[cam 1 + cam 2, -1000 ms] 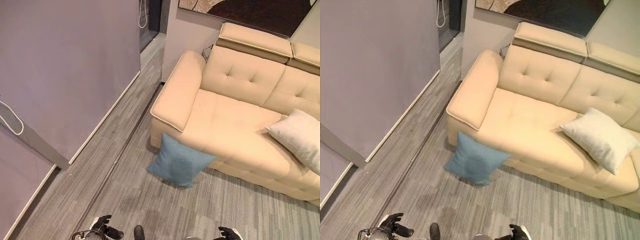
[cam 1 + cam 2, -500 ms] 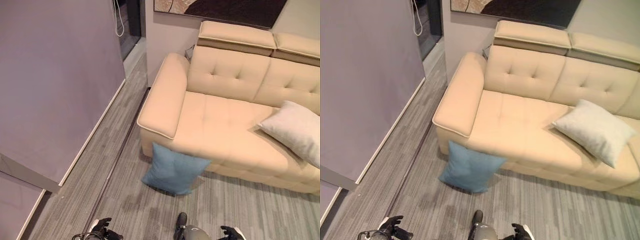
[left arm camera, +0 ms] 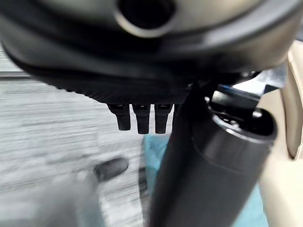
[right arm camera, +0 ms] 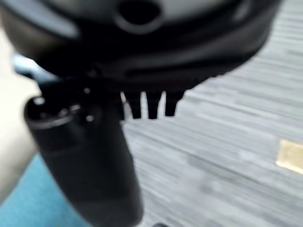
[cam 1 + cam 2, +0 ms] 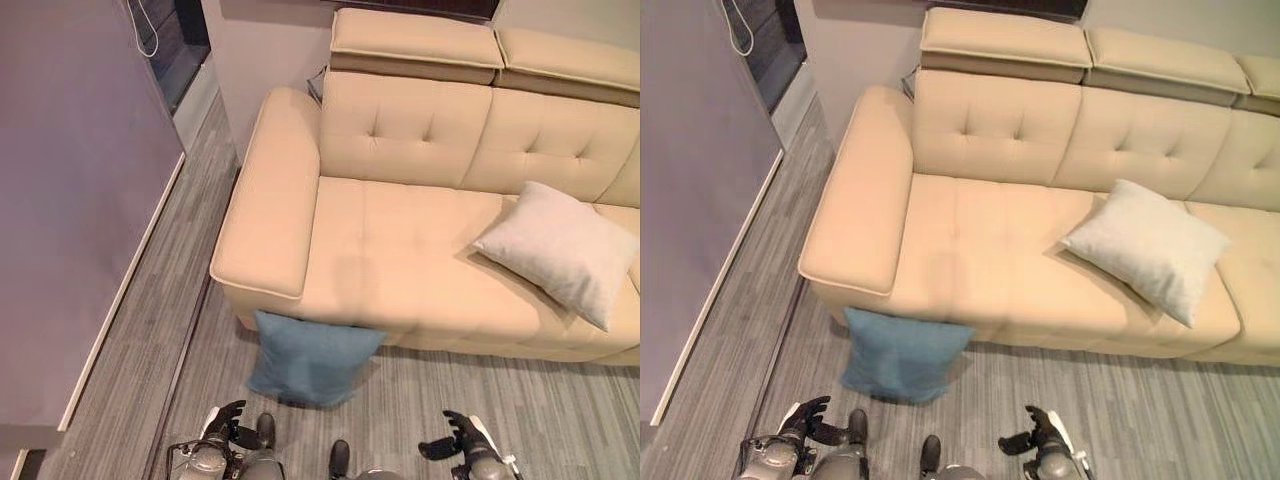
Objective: Pick up all the scattered cushions and arrange them neatly on the sofa.
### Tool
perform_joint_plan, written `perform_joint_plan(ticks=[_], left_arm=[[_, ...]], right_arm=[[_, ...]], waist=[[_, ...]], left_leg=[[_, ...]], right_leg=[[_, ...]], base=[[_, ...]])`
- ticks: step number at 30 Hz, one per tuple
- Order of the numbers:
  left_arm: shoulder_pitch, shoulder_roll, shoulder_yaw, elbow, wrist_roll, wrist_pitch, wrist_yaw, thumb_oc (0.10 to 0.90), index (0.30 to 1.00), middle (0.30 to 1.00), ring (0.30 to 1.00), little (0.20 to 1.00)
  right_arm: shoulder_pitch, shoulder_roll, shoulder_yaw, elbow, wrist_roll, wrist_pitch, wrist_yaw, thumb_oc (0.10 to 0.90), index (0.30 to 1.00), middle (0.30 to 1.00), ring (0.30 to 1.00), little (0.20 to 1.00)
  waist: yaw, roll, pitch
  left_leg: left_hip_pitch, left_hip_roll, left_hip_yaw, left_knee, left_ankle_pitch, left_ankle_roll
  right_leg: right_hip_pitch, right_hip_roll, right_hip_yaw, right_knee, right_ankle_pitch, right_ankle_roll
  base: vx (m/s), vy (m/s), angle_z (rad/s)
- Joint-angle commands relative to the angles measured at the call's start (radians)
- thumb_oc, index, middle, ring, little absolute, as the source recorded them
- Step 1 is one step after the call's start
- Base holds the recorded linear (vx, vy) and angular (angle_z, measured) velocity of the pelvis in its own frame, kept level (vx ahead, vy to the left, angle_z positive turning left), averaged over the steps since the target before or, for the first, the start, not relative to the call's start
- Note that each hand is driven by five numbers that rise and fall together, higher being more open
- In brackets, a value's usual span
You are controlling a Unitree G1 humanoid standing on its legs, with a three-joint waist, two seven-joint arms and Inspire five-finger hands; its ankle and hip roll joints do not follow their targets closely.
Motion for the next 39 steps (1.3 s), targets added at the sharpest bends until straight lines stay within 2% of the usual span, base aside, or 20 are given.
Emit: perform_joint_plan(ticks=[1, 6, 7, 8, 10, 11, 16, 17, 21, 22, 24, 30, 39], left_arm=[[-0.017, 0.070, 0.012, -0.044, -0.011, -0.037, 0.043, 0.800, 0.900, 0.900, 0.900, 0.900], [-0.044, 0.107, 0.038, -0.108, -0.043, -0.055, 0.087, 0.800, 0.900, 0.900, 0.900, 0.900], [-0.069, 0.125, 0.042, -0.143, -0.067, -0.070, 0.115, 0.800, 0.900, 0.900, 0.900, 0.900], [-0.072, 0.126, 0.042, -0.144, -0.068, -0.070, 0.116, 0.800, 0.900, 0.900, 0.900, 0.900], [-0.129, 0.143, 0.033, -0.193, -0.112, -0.096, 0.148, 0.800, 0.900, 0.900, 0.900, 0.900], [-0.159, 0.151, 0.027, -0.232, -0.137, -0.115, 0.163, 0.800, 0.900, 0.900, 0.900, 0.900], [-0.208, 0.154, 0.020, -0.290, -0.179, -0.137, 0.189, 0.800, 0.900, 0.900, 0.900, 0.900], [-0.236, 0.145, 0.018, -0.310, -0.199, -0.145, 0.206, 0.800, 0.900, 0.900, 0.900, 0.900], [-0.291, 0.129, 0.003, -0.359, -0.206, -0.160, 0.243, 0.800, 0.900, 0.900, 0.900, 0.900], [-0.291, 0.129, 0.003, -0.359, -0.206, -0.159, 0.244, 0.800, 0.900, 0.900, 0.900, 0.900], [-0.341, 0.120, -0.003, -0.354, -0.202, -0.163, 0.282, 0.800, 0.900, 0.900, 0.900, 0.900], [-0.428, 0.124, -0.026, -0.340, -0.198, -0.163, 0.314, 0.800, 0.900, 0.900, 0.900, 0.900], [-0.673, 0.146, -0.075, -0.306, -0.260, -0.179, 0.367, 0.800, 0.900, 0.900, 0.900, 0.900]], right_arm=[[-0.036, -0.035, -0.011, -0.106, 0.006, -0.037, -0.030, 0.800, 0.900, 0.900, 0.900, 0.900], [-0.075, -0.039, -0.032, -0.161, 0.039, -0.046, -0.055, 0.800, 0.900, 0.900, 0.900, 0.900], [-0.105, -0.045, -0.042, -0.188, 0.065, -0.053, -0.077, 0.800, 0.900, 0.900, 0.900, 0.900], [-0.108, -0.045, -0.044, -0.189, 0.065, -0.052, -0.078, 0.800, 0.900, 0.900, 0.900, 0.900], [-0.167, -0.062, -0.058, -0.230, 0.107, -0.066, -0.115, 0.800, 0.900, 0.900, 0.900, 0.900], [-0.198, -0.071, -0.067, -0.261, 0.127, -0.075, -0.140, 0.800, 0.900, 0.900, 0.900, 0.900], [-0.253, -0.081, -0.090, -0.330, 0.150, -0.093, -0.198, 0.800, 0.900, 0.900, 0.900, 0.900], [-0.280, -0.081, -0.109, -0.368, 0.164, -0.107, -0.234, 0.800, 0.900, 0.900, 0.900, 0.900], [-0.327, -0.079, -0.132, -0.421, 0.179, -0.133, -0.287, 0.800, 0.900, 0.900, 0.900, 0.900], [-0.327, -0.078, -0.132, -0.422, 0.179, -0.132, -0.287, 0.800, 0.900, 0.900, 0.900, 0.900], [-0.370, -0.071, -0.137, -0.429, 0.177, -0.154, -0.331, 0.800, 0.900, 0.900, 0.900, 0.900], [-0.443, -0.071, -0.127, -0.417, 0.194, -0.171, -0.366, 0.800, 0.900, 0.900, 0.900, 0.900], [-0.685, -0.086, -0.090, -0.368, 0.329, -0.227, -0.390, 0.800, 0.900, 0.900, 0.900, 0.900]], waist=[[0.038, -0.025, -0.001], [0.041, -0.023, 0.054], [0.042, -0.020, 0.090], [0.043, -0.021, 0.093], [0.047, -0.014, 0.140], [0.047, -0.003, 0.159], [0.038, 0.011, 0.150], [0.031, 0.017, 0.150], [0.020, 0.028, 0.140], [0.021, 0.028, 0.135], [0.016, 0.031, 0.130], [0.010, 0.036, 0.124], [0.001, 0.051, 0.146]], left_leg=[[-0.031, -0.027, 0.014, 0.135, -0.164, 0.002], [-0.069, -0.041, 0.036, 0.152, -0.179, 0.025], [-0.097, -0.045, 0.039, 0.167, -0.196, 0.024], [-0.111, -0.045, 0.046, 0.172, -0.179, 0.030], [-0.210, -0.052, 0.060, 0.220, -0.179, 0.035], [-0.272, -0.057, 0.058, 0.259, -0.203, 0.027], [-0.419, -0.047, 0.065, 0.306, -0.194, 0.021], [-0.491, -0.037, 0.066, 0.331, -0.189, 0.021], [-0.643, -0.022, 0.063, 0.383, -0.183, 0.023], [-0.651, -0.022, 0.063, 0.387, -0.184, 0.023], [-0.736, -0.013, 0.060, 0.410, -0.178, 0.024], [-0.845, -0.009, 0.059, 0.410, -0.157, 0.021], [-1.061, -0.004, 0.046, 0.446, -0.134, 0.013]], right_leg=[[-0.102, -0.143, -0.036, 0.150, -0.077, 0.092], [-0.193, -0.185, -0.034, 0.235, -0.063, 0.107], [-0.236, -0.202, -0.033, 0.274, -0.069, 0.115], [-0.249, -0.205, -0.036, 0.275, -0.054, 0.109], [-0.335, -0.233, -0.041, 0.308, -0.046, 0.100], [-0.390, -0.243, -0.038, 0.340, -0.069, 0.099], [-0.531, -0.249, -0.025, 0.361, -0.067, 0.087], [-0.604, -0.251, -0.020, 0.383, -0.067, 0.084], [-0.766, -0.255, -0.008, 0.442, -0.066, 0.081], [-0.774, -0.255, -0.007, 0.445, -0.067, 0.081], [-0.871, -0.258, -0.001, 0.474, -0.061, 0.083], [-0.995, -0.263, 0.023, 0.503, -0.060, 0.080], [-1.219, -0.263, 0.052, 0.569, -0.056, 0.085]], base=[[-0.07, 0.160, -0.27], [-0.12, 0.110, -0.11], [-0.15, 0.054, -0.13], [-0.25, 0.070, -0.08], [-0.31, 0.037, -0.01], [-0.24, 0.018, 0.02], [-0.12, -0.025, -0.05], [-0.18, -0.028, -0.05], [-0.12, -0.018, -0.08], [-0.07, -0.008, -0.04], [-0.05, -0.029, -0.04], [-0.02, -0.007, -0.03], [0.00, -0.001, 0.01]])
